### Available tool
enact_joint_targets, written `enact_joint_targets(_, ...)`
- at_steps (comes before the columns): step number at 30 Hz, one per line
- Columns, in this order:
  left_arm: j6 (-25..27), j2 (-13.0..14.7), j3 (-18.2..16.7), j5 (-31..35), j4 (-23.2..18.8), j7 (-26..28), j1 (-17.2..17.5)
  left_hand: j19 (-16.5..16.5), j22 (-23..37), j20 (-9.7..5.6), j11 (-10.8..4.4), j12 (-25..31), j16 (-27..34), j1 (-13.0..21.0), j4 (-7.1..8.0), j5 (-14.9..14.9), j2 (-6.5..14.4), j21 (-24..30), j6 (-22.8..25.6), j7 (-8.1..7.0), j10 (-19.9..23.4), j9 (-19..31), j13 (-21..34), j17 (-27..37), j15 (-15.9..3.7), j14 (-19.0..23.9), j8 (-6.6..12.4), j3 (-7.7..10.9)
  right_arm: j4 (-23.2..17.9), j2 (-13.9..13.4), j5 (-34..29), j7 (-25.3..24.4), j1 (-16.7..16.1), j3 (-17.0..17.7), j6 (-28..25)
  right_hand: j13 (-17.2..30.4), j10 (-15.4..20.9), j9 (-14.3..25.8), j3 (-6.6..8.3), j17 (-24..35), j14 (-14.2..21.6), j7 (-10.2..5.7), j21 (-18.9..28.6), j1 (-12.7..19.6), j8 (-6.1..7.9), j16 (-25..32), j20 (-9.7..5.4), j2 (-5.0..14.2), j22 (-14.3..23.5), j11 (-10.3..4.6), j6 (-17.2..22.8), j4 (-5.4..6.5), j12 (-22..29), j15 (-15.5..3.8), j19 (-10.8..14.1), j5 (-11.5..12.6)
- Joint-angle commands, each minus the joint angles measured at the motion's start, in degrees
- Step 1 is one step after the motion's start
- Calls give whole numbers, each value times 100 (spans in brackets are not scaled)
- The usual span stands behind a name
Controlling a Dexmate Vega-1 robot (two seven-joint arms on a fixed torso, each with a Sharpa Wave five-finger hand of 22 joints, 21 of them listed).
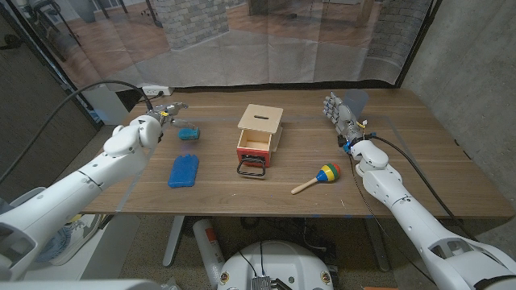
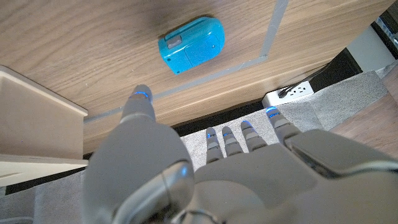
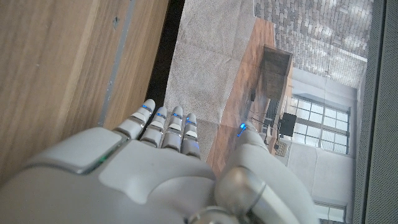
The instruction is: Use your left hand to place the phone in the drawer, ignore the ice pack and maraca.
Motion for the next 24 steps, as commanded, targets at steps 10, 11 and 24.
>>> enact_joint_targets(10,130,-23,428,486,196,-633,-335,-22,11,89,-72,15,32,125,-38,37,-3,-18,16,-37,-16,32,21,14,35,7,0,-22,-163,-35,-29,-97,-45,-18,-45,35,9,17,19,32,-7,6,-8,-26,-4,10,5,1,19,54,9,-22,-12,16,3,1)
enact_joint_targets(11,174,-29,443,519,194,-678,-355,-24,11,91,-62,10,29,131,-38,37,-3,-20,11,-38,-30,32,21,15,39,0,-3,-24,-162,-36,-30,-98,-42,-20,-45,35,4,17,18,32,-7,6,-8,-26,-6,10,7,1,19,53,1,-22,-14,15,1,1)
enact_joint_targets(24,301,-6,714,947,235,-1160,-546,-143,13,45,-15,7,-3,208,-44,45,1,-77,46,-56,-46,35,25,16,8,-98,0,-46,-165,-29,-16,-106,-44,-33,-70,35,5,18,14,32,-5,11,-6,-30,-4,11,4,5,19,53,6,-24,-14,16,1,-1)
